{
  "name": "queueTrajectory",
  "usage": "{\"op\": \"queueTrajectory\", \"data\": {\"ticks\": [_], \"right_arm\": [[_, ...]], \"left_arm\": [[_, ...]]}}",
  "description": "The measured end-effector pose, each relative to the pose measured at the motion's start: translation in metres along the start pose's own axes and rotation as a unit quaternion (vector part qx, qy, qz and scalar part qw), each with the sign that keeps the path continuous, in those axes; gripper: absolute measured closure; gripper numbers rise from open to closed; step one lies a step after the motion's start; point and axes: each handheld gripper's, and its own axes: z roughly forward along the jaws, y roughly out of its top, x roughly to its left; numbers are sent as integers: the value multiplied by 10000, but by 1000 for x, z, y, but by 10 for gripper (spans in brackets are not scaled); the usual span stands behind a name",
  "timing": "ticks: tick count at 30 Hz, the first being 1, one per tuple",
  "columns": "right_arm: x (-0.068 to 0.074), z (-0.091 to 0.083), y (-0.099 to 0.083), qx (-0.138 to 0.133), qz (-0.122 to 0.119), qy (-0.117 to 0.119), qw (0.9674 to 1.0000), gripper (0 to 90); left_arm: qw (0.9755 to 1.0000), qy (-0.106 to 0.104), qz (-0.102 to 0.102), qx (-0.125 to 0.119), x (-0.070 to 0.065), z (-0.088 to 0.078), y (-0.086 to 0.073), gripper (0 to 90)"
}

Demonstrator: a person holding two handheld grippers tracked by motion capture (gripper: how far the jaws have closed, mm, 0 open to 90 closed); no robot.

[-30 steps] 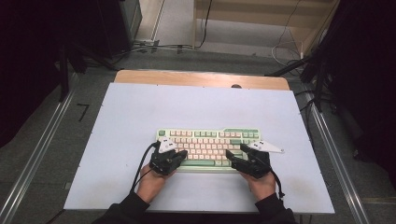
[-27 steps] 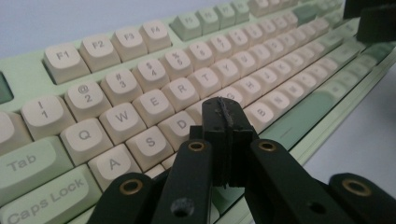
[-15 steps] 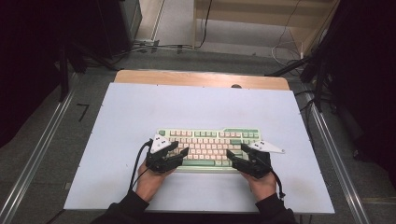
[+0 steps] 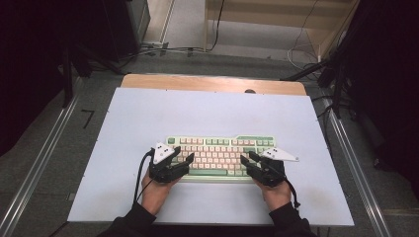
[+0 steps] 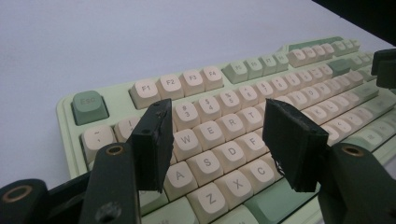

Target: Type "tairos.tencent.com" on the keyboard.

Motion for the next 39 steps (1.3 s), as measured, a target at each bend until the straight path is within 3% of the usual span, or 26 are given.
{"op": "queueTrajectory", "data": {"ticks": [3,7,29,39], "right_arm": [[3,2,1,-46,-129,30,9999,766],[8,7,4,-41,-330,30,9994,874],[25,35,15,140,-602,374,9974,876],[30,46,18,262,-663,357,9968,876]], "left_arm": [[10000,48,-13,-11,1,-3,-2,435],[9998,160,-102,-67,7,-9,-3,427],[9980,519,-333,-126,22,-34,-15,428],[9971,618,-409,-153,25,-41,-18,429]]}}
